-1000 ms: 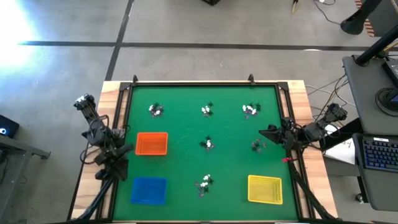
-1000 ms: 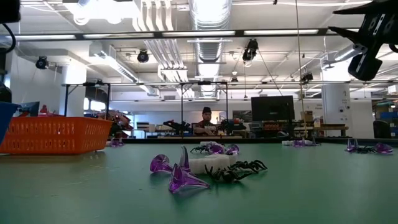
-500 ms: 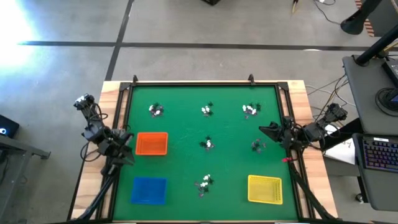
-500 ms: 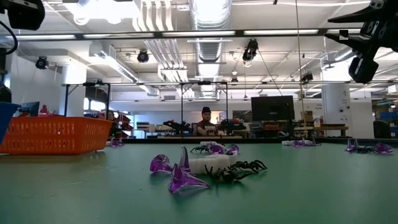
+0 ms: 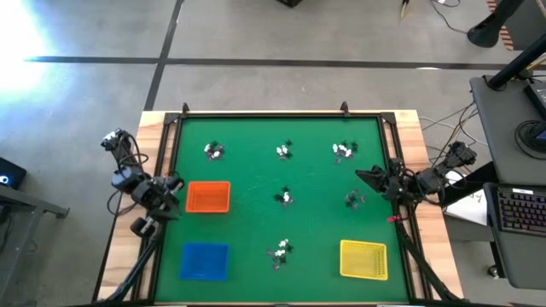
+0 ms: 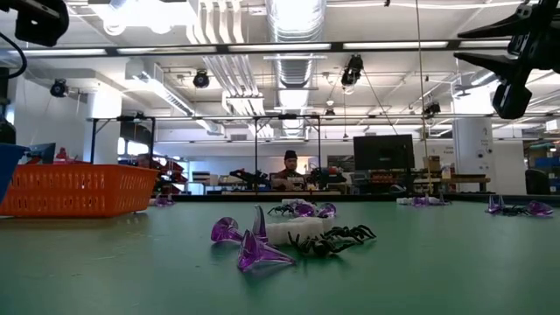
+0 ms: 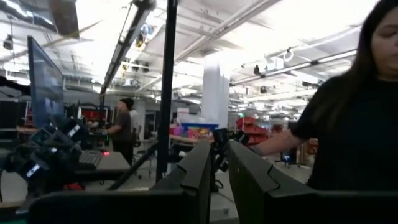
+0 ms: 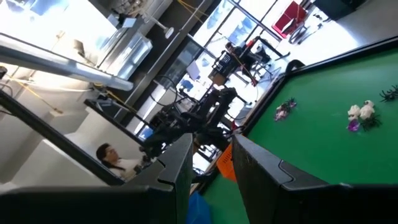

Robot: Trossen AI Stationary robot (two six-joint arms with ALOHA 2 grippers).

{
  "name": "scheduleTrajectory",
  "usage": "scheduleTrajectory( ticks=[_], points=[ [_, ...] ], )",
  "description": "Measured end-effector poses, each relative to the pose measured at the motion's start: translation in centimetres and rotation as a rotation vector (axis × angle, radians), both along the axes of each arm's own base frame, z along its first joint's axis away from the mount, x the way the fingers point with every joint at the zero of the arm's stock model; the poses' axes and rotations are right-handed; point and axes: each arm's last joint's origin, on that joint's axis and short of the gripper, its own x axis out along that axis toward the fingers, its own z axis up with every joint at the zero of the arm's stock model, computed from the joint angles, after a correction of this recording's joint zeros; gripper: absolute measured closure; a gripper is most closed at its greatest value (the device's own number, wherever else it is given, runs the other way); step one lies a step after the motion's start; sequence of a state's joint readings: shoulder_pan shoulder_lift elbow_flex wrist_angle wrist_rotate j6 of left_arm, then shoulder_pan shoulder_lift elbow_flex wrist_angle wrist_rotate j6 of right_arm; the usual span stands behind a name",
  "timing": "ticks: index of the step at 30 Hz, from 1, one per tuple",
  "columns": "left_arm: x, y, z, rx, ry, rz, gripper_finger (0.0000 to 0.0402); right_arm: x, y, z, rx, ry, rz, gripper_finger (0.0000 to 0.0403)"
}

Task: Sort Halloween decoration
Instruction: Put the violet witch hat toy into the orange bin

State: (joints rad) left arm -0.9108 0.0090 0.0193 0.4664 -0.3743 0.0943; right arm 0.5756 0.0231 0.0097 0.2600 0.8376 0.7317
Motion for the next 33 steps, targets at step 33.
scheduleTrajectory(
  ticks=[33],
  points=[
    [0.8, 0.5, 0.3, -0.163, 0.118, 0.324, 0.0361, 0.0, 0.0, 0.0, 0.002, 0.000, -0.003, 0.0298]
  ],
)
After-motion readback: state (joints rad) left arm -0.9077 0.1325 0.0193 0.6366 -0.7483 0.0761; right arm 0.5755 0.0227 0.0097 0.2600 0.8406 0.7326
